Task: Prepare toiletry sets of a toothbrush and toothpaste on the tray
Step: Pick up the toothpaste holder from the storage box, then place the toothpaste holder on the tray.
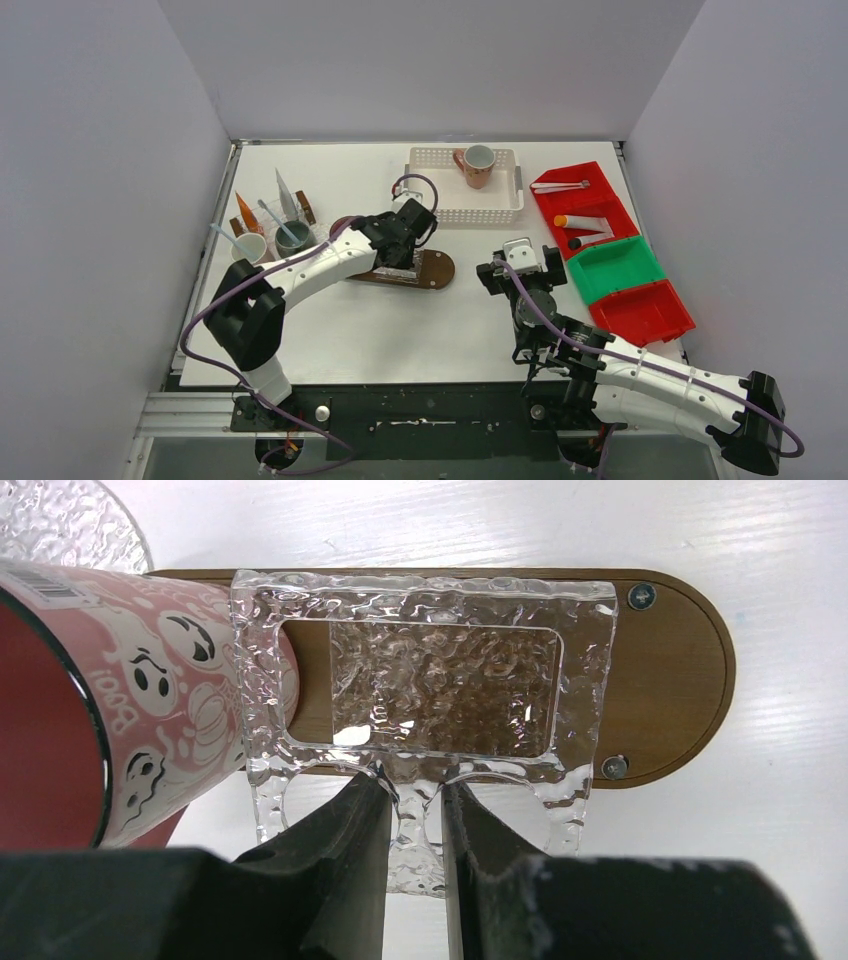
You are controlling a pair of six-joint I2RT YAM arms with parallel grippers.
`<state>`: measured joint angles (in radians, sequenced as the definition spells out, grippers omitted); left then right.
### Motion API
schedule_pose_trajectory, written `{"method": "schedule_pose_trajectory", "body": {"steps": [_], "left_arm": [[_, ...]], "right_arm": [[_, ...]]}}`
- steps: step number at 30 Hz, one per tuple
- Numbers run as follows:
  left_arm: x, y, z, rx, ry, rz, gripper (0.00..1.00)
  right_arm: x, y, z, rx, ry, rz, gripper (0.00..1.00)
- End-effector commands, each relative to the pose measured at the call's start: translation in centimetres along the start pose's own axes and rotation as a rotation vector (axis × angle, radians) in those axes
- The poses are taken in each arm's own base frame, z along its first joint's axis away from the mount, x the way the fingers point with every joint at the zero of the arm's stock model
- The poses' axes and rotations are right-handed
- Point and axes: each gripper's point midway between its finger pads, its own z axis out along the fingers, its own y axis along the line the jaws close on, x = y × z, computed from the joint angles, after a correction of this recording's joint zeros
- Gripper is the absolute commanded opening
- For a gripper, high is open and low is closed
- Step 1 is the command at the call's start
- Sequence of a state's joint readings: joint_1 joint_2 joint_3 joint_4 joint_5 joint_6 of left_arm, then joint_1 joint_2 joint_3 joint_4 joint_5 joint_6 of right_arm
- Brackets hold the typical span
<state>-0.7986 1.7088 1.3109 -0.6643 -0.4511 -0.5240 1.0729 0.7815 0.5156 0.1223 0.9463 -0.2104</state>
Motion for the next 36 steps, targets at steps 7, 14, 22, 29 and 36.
{"method": "schedule_pose_trajectory", "body": {"steps": [7,14,22,29,36], "left_arm": [[-1.1,1.6,0.2,-0.044,-0.006,-0.071,0.0],[-1.2,1.5,0.4,-0.018,0.011,-0.081,0.0],[-1.2,1.2,0.0,0.007,0.022,-0.091,0.18],[-1.8,1.0,-0.7,0.03,0.011,-0.107,0.33],[-2.2,1.1,-1.4,0.038,0.011,-0.105,0.42]], "right_arm": [[-0.8,-0.8,0.1,0.047,-0.015,0.076,0.91],[-0.6,-0.8,0.0,0.045,-0.014,0.08,0.91],[-0.6,-1.0,-0.1,0.047,-0.013,0.08,0.91],[-0.8,-1.1,-0.2,0.042,-0.016,0.092,0.91],[-0.8,-1.1,-0.2,0.038,-0.014,0.095,0.92]]}}
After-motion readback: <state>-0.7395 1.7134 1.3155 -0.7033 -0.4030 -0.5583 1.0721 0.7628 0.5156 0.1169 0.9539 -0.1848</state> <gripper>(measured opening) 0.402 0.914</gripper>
